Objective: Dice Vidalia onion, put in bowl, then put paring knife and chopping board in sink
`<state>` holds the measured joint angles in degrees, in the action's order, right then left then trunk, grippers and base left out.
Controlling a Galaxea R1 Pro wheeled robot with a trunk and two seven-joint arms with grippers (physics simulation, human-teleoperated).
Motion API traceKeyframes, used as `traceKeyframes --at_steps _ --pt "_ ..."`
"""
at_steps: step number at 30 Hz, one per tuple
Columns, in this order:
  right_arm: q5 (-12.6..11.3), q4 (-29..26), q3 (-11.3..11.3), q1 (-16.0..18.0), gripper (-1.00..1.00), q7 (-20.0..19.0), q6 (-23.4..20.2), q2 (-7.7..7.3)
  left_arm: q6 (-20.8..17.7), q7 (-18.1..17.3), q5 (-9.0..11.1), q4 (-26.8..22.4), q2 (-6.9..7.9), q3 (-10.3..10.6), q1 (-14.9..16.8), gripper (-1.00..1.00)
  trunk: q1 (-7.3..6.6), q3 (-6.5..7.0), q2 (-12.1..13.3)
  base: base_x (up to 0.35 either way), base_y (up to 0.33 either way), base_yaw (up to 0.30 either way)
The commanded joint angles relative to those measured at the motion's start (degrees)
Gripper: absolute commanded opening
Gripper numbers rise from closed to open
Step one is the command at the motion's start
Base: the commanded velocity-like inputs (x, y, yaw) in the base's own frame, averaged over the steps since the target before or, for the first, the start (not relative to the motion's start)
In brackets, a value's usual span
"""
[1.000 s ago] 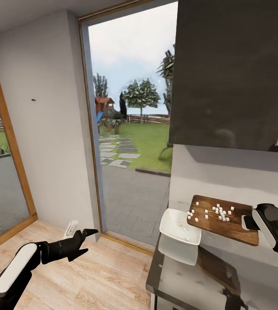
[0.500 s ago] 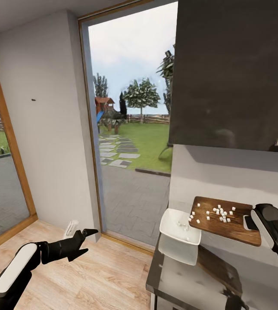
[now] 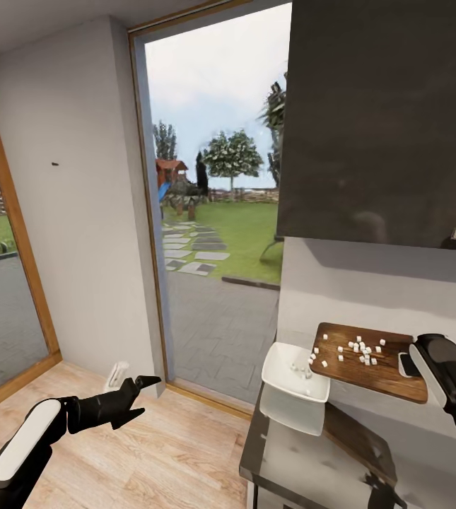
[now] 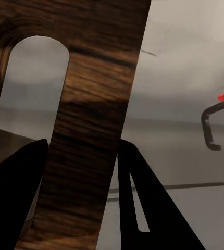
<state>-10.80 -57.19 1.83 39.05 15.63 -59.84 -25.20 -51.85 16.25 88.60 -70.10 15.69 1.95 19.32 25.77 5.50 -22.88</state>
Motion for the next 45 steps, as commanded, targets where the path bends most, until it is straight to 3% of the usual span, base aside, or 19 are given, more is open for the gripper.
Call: traceKeyframes --at_steps 1,6,11,15,45 --pt "-0.4 0.0 0.2 0.0 -1.0 0.6 -0.2 -0.06 0.0 0.5 0.6 0.0 0.04 0.1 0.0 1.0 0.02 -0.03 -0.1 0.0 0.0 0.0" --pt "0.3 0.0 0.3 0.1 -1.0 0.6 -0.2 -0.01 0.0 0.5 0.6 0.0 -0.03 0.1 0.0 1.0 0.02 -0.03 -0.1 0.0 0.0 0.0" --pt "2.3 0.0 0.2 0.2 -1.0 0.6 -0.2 1.68 0.0 0.5 0.6 0.0 -0.05 0.1 0.0 1.0 0.02 -0.03 -0.1 0.0 0.0 0.0" --pt "3.2 0.0 0.2 0.2 -1.0 0.6 -0.2 2.0 0.0 0.5 0.6 0.0 -0.04 0.1 0.0 1.0 0.02 -0.03 -0.1 0.0 0.0 0.0" --pt "3.6 0.0 0.2 0.2 -1.0 0.6 -0.2 2.09 0.0 0.5 0.6 0.0 -0.05 0.1 0.0 1.0 0.02 -0.03 -0.1 0.026 0.019 0.0"
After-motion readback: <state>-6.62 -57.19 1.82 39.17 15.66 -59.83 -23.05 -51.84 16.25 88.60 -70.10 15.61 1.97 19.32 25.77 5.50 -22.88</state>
